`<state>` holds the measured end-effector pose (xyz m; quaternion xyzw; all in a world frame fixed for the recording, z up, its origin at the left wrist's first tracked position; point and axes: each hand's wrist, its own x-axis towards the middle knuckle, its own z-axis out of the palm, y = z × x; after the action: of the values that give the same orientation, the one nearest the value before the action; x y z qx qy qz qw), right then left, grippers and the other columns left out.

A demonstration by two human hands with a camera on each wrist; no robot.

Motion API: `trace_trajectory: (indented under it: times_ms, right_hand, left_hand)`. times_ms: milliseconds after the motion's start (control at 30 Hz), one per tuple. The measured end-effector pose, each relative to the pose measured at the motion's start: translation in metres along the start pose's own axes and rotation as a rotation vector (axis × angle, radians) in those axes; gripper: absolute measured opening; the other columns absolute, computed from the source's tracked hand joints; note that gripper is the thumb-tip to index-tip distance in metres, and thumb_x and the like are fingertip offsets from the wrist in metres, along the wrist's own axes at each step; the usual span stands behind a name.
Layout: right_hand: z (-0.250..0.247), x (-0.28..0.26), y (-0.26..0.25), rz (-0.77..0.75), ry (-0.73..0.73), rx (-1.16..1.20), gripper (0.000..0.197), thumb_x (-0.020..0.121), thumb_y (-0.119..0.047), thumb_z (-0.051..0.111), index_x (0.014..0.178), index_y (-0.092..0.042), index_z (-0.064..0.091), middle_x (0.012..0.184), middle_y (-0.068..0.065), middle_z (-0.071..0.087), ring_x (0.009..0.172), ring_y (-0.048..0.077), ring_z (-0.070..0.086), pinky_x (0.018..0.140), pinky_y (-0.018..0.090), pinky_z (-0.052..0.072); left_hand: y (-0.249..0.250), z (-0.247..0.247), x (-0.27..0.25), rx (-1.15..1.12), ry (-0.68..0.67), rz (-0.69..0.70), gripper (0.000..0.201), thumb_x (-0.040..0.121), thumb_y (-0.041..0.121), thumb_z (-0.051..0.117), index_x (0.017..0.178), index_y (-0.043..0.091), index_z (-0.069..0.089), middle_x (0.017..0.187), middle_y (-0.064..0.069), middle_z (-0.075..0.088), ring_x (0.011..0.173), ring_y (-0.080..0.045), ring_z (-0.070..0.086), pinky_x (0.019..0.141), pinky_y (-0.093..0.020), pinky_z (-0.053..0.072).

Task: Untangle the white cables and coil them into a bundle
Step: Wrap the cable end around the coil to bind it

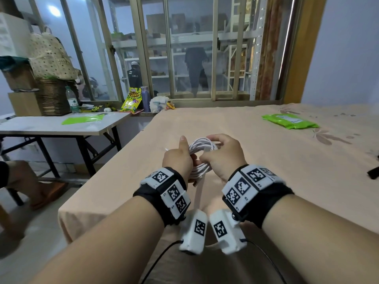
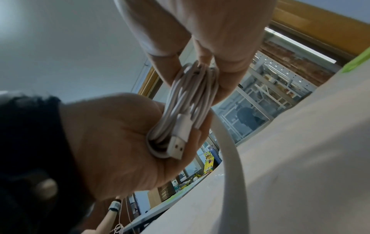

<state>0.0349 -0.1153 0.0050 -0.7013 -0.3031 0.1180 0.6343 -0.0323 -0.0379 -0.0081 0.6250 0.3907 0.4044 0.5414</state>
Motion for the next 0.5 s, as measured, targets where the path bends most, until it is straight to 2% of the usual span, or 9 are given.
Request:
trace_trajectory:
  times_ms: [100,167,233,333,433,500]
  right_hand:
    - [-0.0038,-0.0024,0.0002,-0.101,0.015,-0.142,0.037,0.066,-0.006,0.069,0.097,-0.025,0.067,0.087,-0.005,0.068,0.081,0.017,0.066,0.072,0.03,0.056]
    - [-0.0065,-0.0047,-0.0002,-0.166,0.012,-0.257,0.035,0.07,-0.008,0.066,0.1,-0.025,0.064,0.091,-0.006,0.066,0.083,0.016,0.064,0.069,0.025,0.051]
    - [-0.0078,-0.0069,-0.0001,-0.25,0.027,-0.366,0.032,0.072,-0.011,0.064,0.099,-0.026,0.056,0.098,-0.006,0.061,0.083,0.017,0.06,0.069,0.026,0.047]
    - [-0.0081,-0.0092,0.0016,-0.405,0.067,-0.416,0.029,0.076,-0.016,0.066,0.097,-0.027,0.049,0.106,-0.005,0.05,0.09,0.018,0.057,0.074,0.03,0.048]
    - [-0.0085,-0.0086,0.0044,-0.49,0.024,-0.441,0.032,0.074,-0.012,0.069,0.099,-0.027,0.053,0.112,-0.005,0.046,0.103,0.017,0.052,0.083,0.028,0.046]
    - [-0.0072,-0.0072,0.0063,-0.501,-0.043,-0.456,0.03,0.072,-0.007,0.066,0.094,-0.026,0.063,0.109,-0.007,0.048,0.108,0.016,0.049,0.086,0.02,0.041]
  left_hand:
    - [0.0,-0.0014,-0.0032,-0.009,-0.005,-0.006,0.066,0.099,0.052,0.033,0.06,0.008,0.064,0.061,-0.009,0.068,0.068,-0.031,0.069,0.075,-0.048,0.058]
    - [-0.0028,-0.0014,-0.0023,0.014,-0.004,0.011,0.068,0.097,0.055,0.032,0.058,0.009,0.063,0.068,-0.015,0.071,0.073,-0.033,0.07,0.078,-0.049,0.057]
    - [-0.0042,-0.0017,-0.0008,0.01,-0.004,0.015,0.066,0.096,0.058,0.031,0.06,0.01,0.061,0.077,-0.017,0.072,0.081,-0.036,0.071,0.081,-0.048,0.057]
    - [-0.0023,-0.0033,-0.0001,0.022,0.016,0.018,0.068,0.098,0.054,0.03,0.057,0.011,0.062,0.071,-0.015,0.072,0.077,-0.034,0.07,0.081,-0.046,0.056]
    - [-0.0023,-0.0053,-0.0015,0.03,0.068,-0.016,0.068,0.095,0.059,0.03,0.075,0.006,0.069,0.085,-0.02,0.072,0.084,-0.035,0.067,0.085,-0.046,0.054]
    - [-0.0067,-0.0053,0.0032,0.02,0.051,-0.038,0.071,0.087,0.066,0.032,0.076,0.006,0.07,0.082,-0.018,0.072,0.082,-0.036,0.068,0.084,-0.049,0.055]
